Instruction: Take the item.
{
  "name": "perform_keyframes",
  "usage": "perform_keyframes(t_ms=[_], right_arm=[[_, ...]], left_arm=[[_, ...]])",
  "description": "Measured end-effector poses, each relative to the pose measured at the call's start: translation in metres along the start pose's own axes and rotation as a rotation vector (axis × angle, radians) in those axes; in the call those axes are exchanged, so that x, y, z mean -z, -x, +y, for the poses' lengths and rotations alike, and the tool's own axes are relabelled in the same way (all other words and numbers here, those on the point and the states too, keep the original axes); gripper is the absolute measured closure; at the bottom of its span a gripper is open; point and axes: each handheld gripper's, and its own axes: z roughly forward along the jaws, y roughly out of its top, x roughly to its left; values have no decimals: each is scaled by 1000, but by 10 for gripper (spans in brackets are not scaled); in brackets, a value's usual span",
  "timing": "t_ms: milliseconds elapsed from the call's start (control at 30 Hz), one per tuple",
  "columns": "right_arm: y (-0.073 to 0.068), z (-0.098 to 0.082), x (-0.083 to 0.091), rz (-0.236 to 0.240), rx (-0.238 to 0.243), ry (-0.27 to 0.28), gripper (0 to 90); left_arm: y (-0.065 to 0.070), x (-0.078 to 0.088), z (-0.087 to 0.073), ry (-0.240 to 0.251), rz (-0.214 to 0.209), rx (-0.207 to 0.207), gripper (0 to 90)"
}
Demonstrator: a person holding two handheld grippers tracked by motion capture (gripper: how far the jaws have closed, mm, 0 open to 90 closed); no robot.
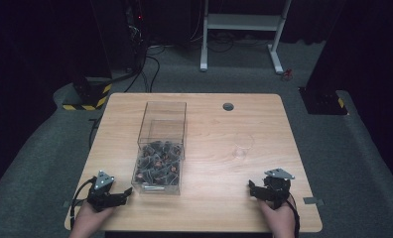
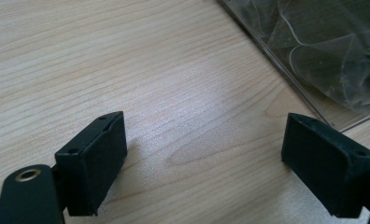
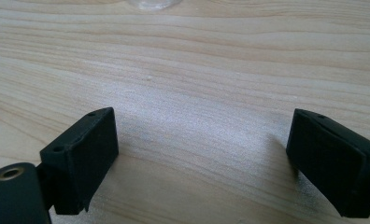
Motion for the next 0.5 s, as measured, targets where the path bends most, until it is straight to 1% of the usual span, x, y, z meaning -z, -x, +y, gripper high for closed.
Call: perform_keyframes(t_ms=[500], right_arm=[[0, 0, 0, 0, -3, -1, 89]], left_arm=[[0, 0, 0, 0, -1, 2, 146]])
